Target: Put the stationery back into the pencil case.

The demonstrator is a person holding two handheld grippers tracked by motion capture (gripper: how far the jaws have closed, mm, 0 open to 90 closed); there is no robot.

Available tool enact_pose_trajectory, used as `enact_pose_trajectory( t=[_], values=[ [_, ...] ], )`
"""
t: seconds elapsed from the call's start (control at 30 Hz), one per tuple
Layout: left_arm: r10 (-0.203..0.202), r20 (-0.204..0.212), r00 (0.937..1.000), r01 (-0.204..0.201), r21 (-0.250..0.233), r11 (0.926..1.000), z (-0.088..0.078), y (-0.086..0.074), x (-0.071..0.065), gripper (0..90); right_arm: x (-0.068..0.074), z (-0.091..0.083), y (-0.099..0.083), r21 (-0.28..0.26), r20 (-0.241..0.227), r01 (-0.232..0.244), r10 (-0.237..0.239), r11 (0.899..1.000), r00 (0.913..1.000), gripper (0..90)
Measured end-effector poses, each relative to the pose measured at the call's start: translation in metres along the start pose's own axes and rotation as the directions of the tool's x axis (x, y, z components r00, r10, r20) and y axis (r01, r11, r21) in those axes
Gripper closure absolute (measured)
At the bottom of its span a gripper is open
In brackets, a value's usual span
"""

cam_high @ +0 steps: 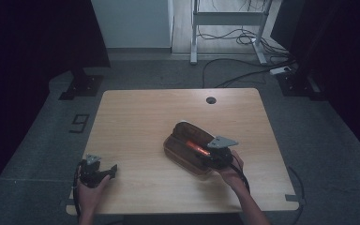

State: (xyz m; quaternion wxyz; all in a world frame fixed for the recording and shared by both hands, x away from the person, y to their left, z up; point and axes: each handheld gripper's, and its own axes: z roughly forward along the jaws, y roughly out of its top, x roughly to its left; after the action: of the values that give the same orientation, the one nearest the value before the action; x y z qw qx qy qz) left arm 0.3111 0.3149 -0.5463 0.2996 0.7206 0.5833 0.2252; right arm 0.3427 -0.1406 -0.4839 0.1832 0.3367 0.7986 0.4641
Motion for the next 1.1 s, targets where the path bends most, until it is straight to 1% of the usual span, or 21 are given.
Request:
enact_pose_trajectory(
  t=[0.03, 0.07, 0.1, 0.3, 0.4, 0.6, 0.63, 0.67, 0.73, 0.77, 0.83, 0.93, 0.97, 1.0, 1.03, 1.07, 1.1],
  values=[
    [0.000, 0.000, 1.0000, 0.000, 0.000, 1.0000, 0.000, 0.000, 0.000, 15.1, 0.001, -0.002, 0.002, -0.013, 0.002, 0.000, 0.000, 1.000, 1.0000, 48.4],
    [0.000, 0.000, 1.0000, 0.000, 0.000, 1.0000, 0.000, 0.000, 0.000, 15.0, 0.002, -0.007, 0.005, -0.038, 0.004, -0.003, 0.003, 0.999, 1.0000, 45.8],
    [0.001, -0.001, 1.0000, -0.001, 0.000, 1.0000, 0.000, 0.000, 0.000, 15.0, 0.002, -0.007, 0.005, -0.038, 0.004, -0.003, 0.003, 0.999, 1.0000, 45.8],
    [0.004, -0.002, 1.0000, -0.004, 0.003, 1.0000, 0.000, 0.000, 0.000, 15.1, 0.005, -0.020, 0.011, -0.084, -0.004, -0.010, 0.010, 0.996, 0.9999, 40.2],
    [0.007, -0.004, 1.0000, -0.007, 0.005, 1.0000, 0.000, 0.000, 0.000, 15.1, 0.004, -0.022, 0.011, -0.092, -0.010, -0.020, 0.020, 0.996, 0.9998, 38.3],
    [0.007, -0.006, 1.0000, -0.007, 0.003, 1.0000, 0.000, 0.000, -0.001, 15.1, 0.000, -0.032, 0.008, -0.107, 0.009, -0.044, 0.045, 0.993, 0.9989, 37.4],
    [0.007, -0.007, 0.9999, -0.007, 0.002, 1.0000, 0.000, 0.000, -0.001, 15.1, -0.004, -0.037, 0.007, -0.117, 0.020, -0.054, 0.056, 0.992, 0.9982, 37.3],
    [0.007, -0.007, 0.9999, -0.007, 0.002, 1.0000, 0.000, 0.000, -0.001, 15.1, -0.004, -0.037, 0.007, -0.117, 0.020, -0.054, 0.056, 0.992, 0.9982, 37.3],
    [0.008, -0.007, 0.9999, -0.007, 0.003, 1.0000, 0.000, 0.000, -0.001, 15.1, -0.012, -0.047, 0.005, -0.128, 0.042, -0.057, 0.063, 0.990, 0.9972, 37.1],
    [0.008, -0.007, 0.9999, -0.007, 0.003, 1.0000, 0.000, 0.000, -0.001, 15.1, -0.012, -0.047, 0.005, -0.128, 0.042, -0.057, 0.063, 0.990, 0.9972, 37.1],
    [0.007, -0.007, 0.9999, -0.007, 0.002, 1.0000, 0.000, 0.000, -0.001, 15.2, -0.017, -0.055, 0.000, -0.135, 0.053, -0.067, 0.075, 0.989, 0.9958, 37.1],
    [0.008, -0.008, 0.9999, -0.008, 0.002, 1.0000, 0.000, 0.000, -0.001, 15.2, -0.026, -0.065, -0.010, -0.128, 0.069, -0.079, 0.088, 0.989, 0.9937, 36.7],
    [0.008, -0.008, 0.9999, -0.008, 0.003, 1.0000, 0.000, 0.000, -0.001, 15.2, -0.032, -0.071, -0.018, -0.123, 0.092, -0.089, 0.101, 0.988, 0.9906, 36.1],
    [0.008, -0.009, 0.9999, -0.008, 0.002, 1.0000, 0.000, 0.000, -0.001, 15.2, -0.032, -0.071, -0.018, -0.123, 0.092, -0.089, 0.101, 0.988, 0.9906, 36.1],
    [0.008, -0.009, 0.9999, -0.008, 0.002, 1.0000, 0.000, 0.000, -0.001, 15.2, -0.038, -0.076, -0.026, -0.114, 0.110, -0.105, 0.118, 0.988, 0.9869, 35.7],
    [0.008, -0.008, 0.9999, -0.008, 0.003, 1.0000, 0.000, 0.000, -0.001, 15.2, -0.038, -0.076, -0.026, -0.114, 0.110, -0.105, 0.118, 0.988, 0.9869, 35.7],
    [0.008, -0.008, 0.9999, -0.008, 0.003, 1.0000, 0.000, 0.000, -0.001, 15.2, -0.046, -0.079, -0.033, -0.106, 0.128, -0.119, 0.133, 0.987, 0.9829, 35.3]
  ],
)
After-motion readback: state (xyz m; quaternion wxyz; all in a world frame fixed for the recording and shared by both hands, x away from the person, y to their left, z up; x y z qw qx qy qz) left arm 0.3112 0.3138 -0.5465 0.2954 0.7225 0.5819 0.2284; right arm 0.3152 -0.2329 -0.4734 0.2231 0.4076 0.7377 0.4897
